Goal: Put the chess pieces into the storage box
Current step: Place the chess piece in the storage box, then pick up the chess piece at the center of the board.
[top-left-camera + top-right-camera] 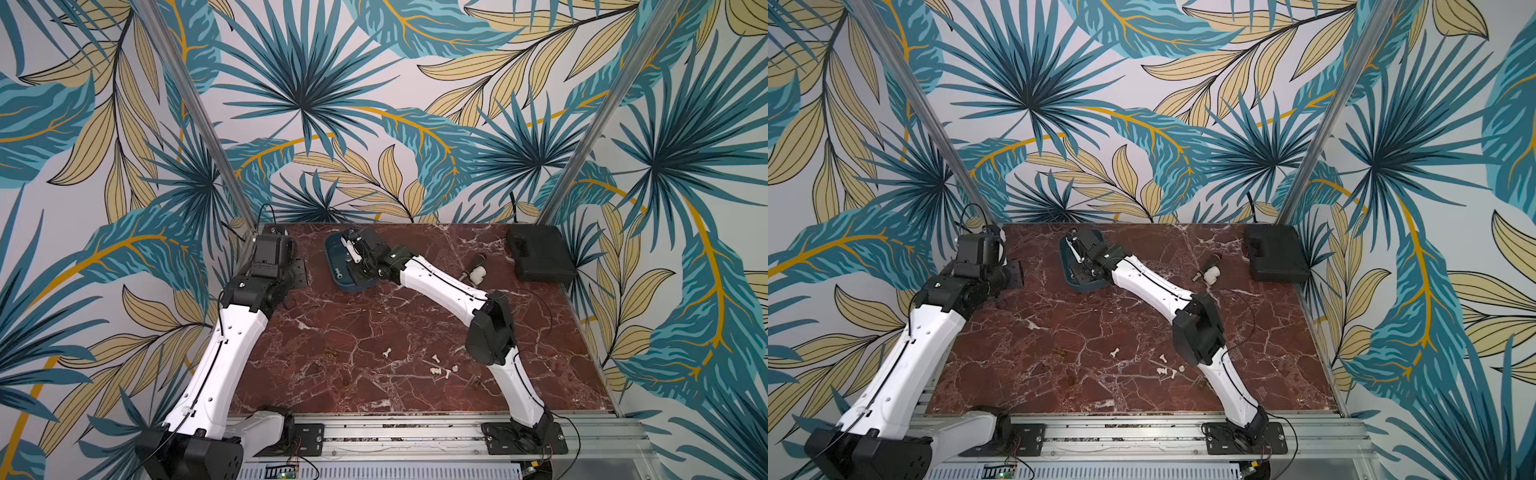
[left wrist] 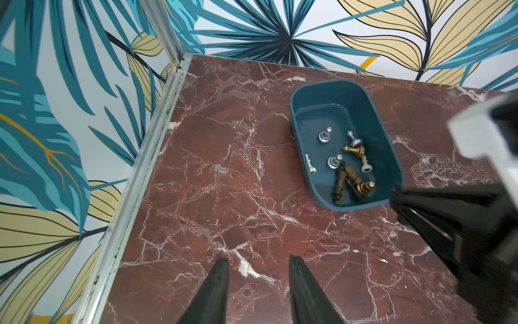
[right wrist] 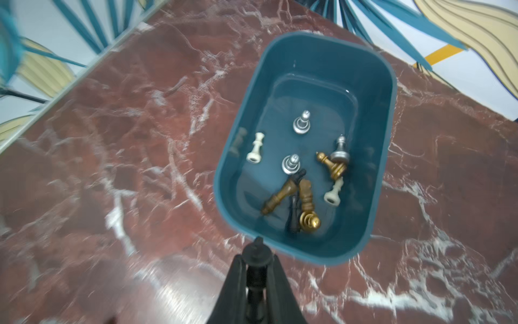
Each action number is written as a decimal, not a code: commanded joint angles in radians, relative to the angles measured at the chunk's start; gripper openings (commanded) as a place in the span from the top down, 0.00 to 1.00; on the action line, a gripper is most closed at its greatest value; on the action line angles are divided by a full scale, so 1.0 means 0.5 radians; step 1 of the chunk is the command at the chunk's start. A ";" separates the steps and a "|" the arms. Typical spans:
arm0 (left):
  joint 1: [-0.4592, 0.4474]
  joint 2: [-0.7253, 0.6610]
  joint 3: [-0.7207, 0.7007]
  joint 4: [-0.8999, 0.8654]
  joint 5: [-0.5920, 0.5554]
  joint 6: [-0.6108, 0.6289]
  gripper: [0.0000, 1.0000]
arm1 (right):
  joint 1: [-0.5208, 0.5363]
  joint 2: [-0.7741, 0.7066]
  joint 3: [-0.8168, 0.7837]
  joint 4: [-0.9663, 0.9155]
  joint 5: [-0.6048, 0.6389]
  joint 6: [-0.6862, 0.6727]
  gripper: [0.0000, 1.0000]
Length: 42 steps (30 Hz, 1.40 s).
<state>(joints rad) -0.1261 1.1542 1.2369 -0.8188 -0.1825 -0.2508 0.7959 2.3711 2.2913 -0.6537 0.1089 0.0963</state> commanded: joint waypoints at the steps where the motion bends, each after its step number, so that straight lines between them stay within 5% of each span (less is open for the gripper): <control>1: 0.015 -0.062 -0.052 0.082 0.184 -0.025 0.60 | -0.042 0.197 0.242 -0.064 0.061 -0.063 0.89; 11: 0.015 0.015 -0.066 0.038 0.525 0.023 0.60 | -0.067 0.442 0.378 0.080 0.144 -0.150 0.78; 20: -0.021 0.097 0.003 -0.171 0.713 -0.013 0.60 | -0.070 0.094 0.235 0.074 0.172 -0.092 0.71; 25: -0.285 0.107 -0.020 -0.375 0.658 -0.025 0.59 | -0.070 -0.391 -0.252 0.175 0.285 -0.010 0.71; 32: -0.668 0.275 -0.186 -0.642 0.505 -0.180 0.59 | -0.076 -1.190 -1.404 0.624 0.456 0.106 0.71; 36: -0.763 0.287 -0.275 -0.646 0.437 -0.384 0.59 | -0.079 -1.417 -1.734 0.708 0.557 0.115 0.71; 42: -0.748 0.249 -0.601 -0.204 0.434 -0.772 0.56 | -0.085 -1.503 -1.921 0.745 0.542 0.163 0.71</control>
<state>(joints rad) -0.5034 1.2903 0.9916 -1.0355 0.0486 -0.5087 0.7567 1.6402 1.3609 -0.3298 0.3637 0.1501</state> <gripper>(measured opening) 0.436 0.294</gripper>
